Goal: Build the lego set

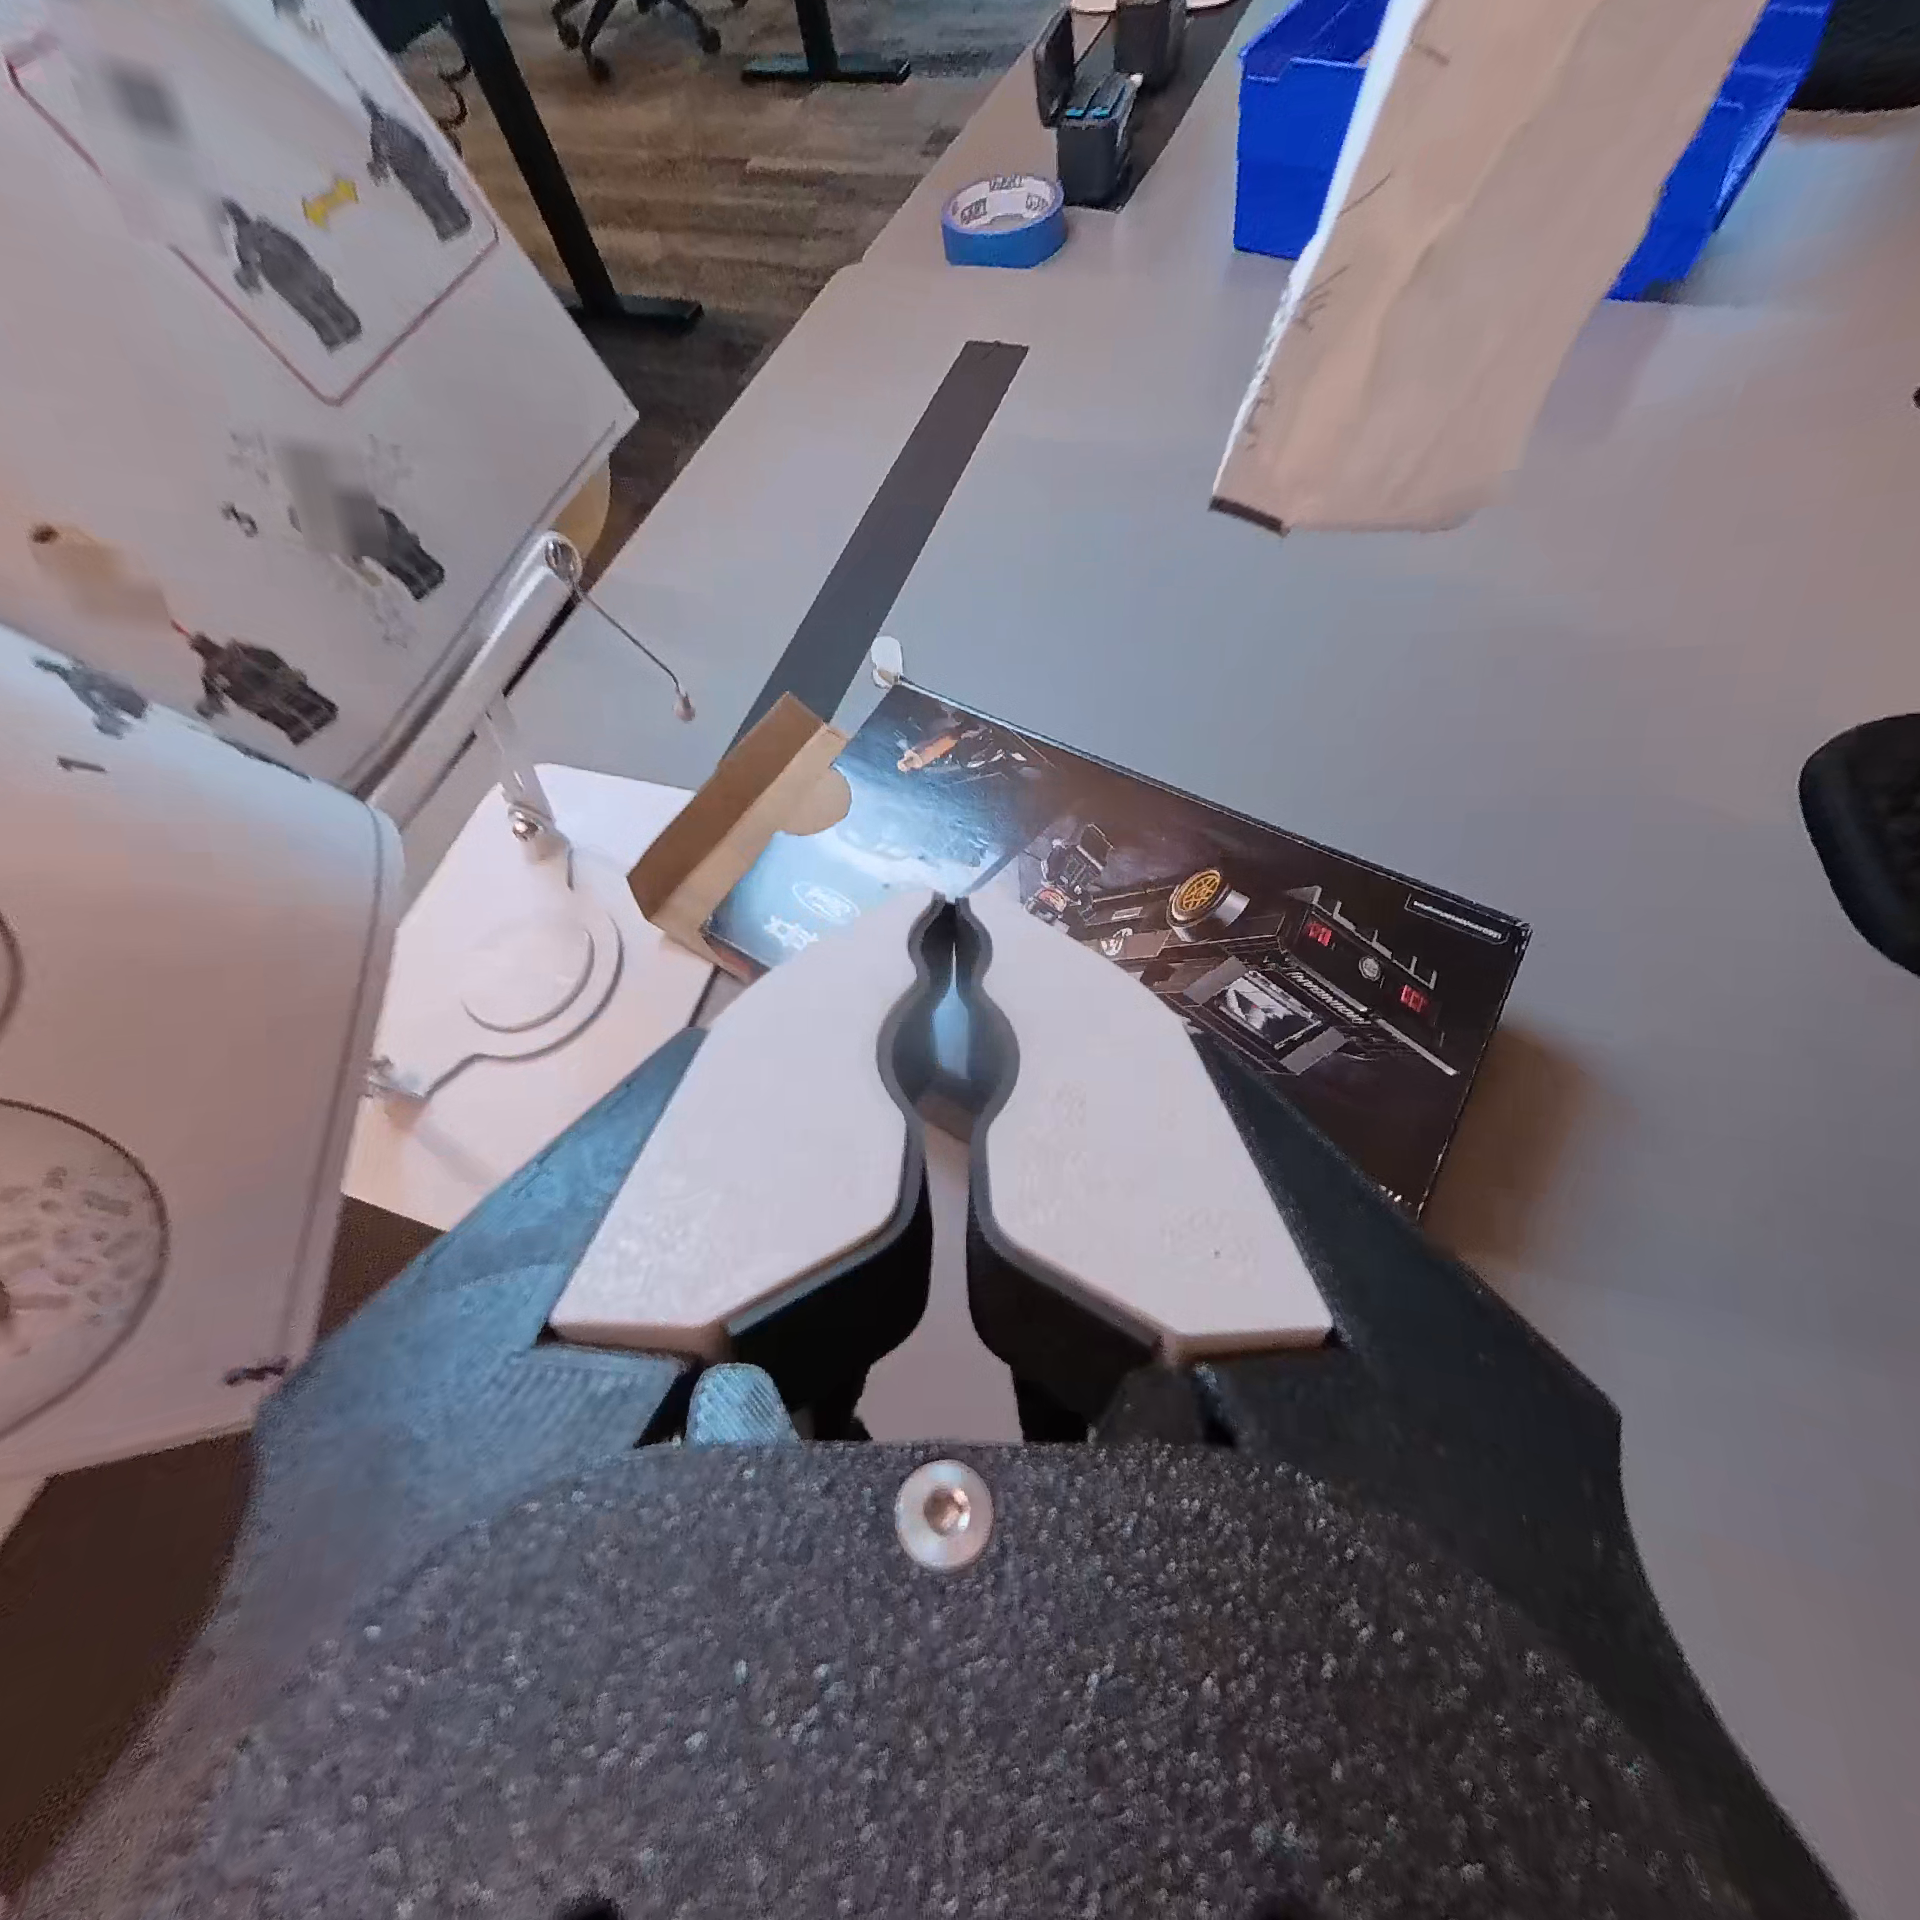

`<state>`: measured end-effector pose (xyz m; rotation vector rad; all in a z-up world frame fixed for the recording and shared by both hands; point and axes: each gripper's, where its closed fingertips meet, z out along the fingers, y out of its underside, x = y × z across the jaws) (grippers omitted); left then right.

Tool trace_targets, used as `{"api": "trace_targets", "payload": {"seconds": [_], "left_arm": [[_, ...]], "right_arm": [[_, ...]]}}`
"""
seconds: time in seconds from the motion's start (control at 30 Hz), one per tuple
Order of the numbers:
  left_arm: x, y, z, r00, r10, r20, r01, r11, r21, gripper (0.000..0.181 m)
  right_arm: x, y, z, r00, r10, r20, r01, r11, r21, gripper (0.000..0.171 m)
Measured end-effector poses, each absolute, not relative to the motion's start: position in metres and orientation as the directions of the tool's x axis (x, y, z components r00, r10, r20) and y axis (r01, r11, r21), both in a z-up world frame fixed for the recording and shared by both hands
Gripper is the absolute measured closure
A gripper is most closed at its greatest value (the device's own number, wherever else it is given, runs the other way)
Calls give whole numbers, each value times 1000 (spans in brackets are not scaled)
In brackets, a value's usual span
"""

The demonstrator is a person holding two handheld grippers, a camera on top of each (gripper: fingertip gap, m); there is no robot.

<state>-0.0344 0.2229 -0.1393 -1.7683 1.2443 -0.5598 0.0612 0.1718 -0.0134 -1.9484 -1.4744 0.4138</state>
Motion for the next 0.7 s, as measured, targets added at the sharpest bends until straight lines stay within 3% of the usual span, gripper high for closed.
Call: {"api": "trace_targets", "payload": {"seconds": [0.13, 0.2, 0.4, 0.6, 0.7], "left_arm": [[-28, 219, -182, 481, -876, 48, -481, -308, -821, 181], [-27, 214, -218, 518, -843, 145, -483, -428, -764, 158], [-34, 209, -276, 602, -672, 431, -365, -712, -600, 115], [-1, 191, -307, 528, -545, 651, -376, -838, -397, 101], [8, 181, -308, 469, -563, 680, -405, -822, -401, 104]], "right_arm": [[69, 174, -21, 328, 937, 121, 727, -169, -665, 148], [73, 175, -27, 336, 935, 116, 724, -178, -667, 147], [89, 177, -51, 353, 932, 76, 712, -215, -669, 147], [97, 178, -72, 356, 934, 38, 693, -236, -681, 147], [103, 176, -79, 359, 933, 37, 687, -237, -687, 147]]}}
